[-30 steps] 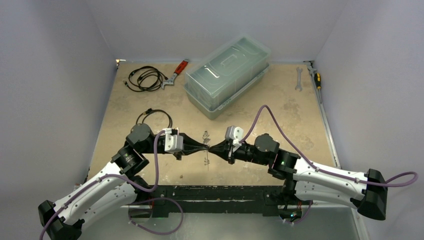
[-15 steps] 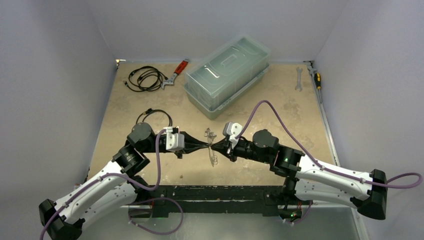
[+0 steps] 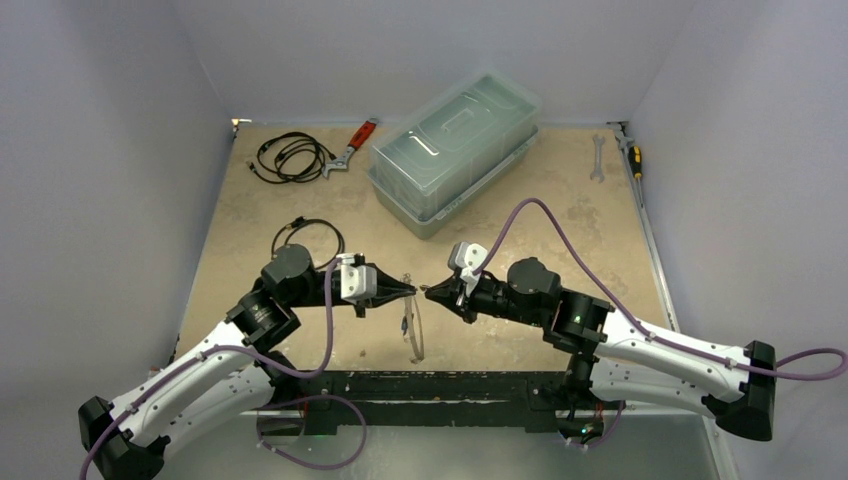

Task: Put the keys on the keyring

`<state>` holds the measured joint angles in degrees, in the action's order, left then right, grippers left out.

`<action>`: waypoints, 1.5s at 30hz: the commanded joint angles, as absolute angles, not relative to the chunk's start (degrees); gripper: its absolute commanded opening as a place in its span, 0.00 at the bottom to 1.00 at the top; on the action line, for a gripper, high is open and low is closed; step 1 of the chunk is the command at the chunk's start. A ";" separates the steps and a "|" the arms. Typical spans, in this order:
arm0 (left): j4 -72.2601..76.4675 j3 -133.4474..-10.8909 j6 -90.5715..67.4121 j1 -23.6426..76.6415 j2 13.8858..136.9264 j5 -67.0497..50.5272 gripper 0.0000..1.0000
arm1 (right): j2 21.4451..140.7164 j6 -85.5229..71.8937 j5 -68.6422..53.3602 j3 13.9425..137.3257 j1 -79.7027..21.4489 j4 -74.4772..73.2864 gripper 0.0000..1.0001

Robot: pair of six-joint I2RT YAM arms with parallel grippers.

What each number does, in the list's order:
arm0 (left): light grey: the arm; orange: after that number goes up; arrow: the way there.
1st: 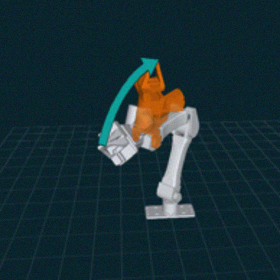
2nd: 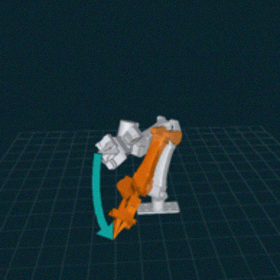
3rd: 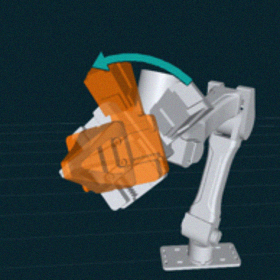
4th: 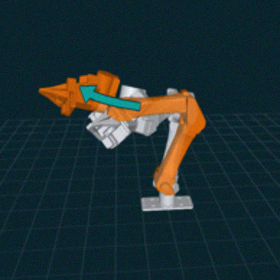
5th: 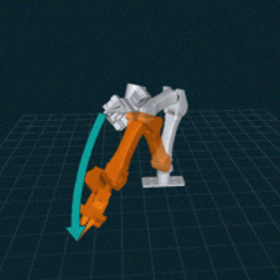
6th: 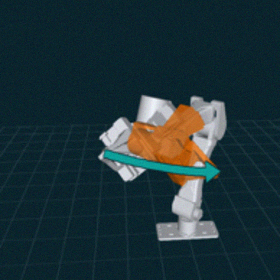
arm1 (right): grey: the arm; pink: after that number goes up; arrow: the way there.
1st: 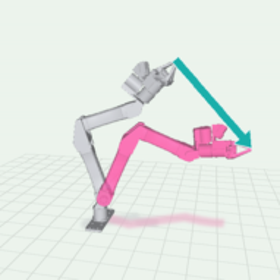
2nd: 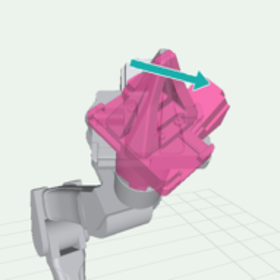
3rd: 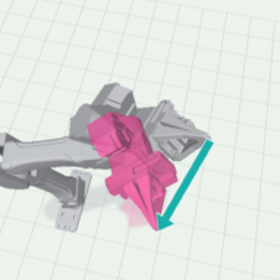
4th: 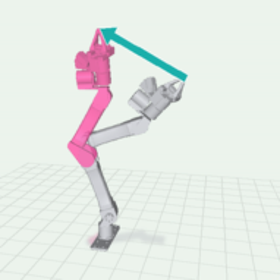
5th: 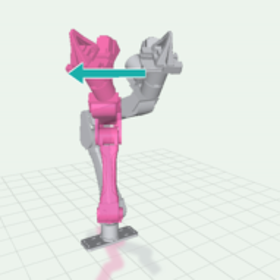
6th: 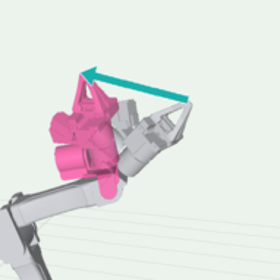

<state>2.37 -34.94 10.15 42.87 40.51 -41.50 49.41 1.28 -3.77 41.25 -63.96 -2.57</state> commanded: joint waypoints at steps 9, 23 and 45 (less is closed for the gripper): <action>4.07 -37.34 10.21 42.98 42.89 -43.22 0.00 | 52.76 1.80 -3.20 46.51 -63.70 -0.86 0.00; 5.45 -36.74 6.67 42.90 40.14 -31.78 0.81 | 54.24 4.22 4.02 51.16 -63.90 -5.29 0.00; 11.82 -33.23 -1.15 42.17 26.76 9.38 0.97 | 62.33 -0.44 18.08 55.91 -63.90 -7.75 0.00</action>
<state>7.16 -35.14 -2.13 42.68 30.17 5.85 61.25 2.04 14.87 52.05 -63.86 -9.91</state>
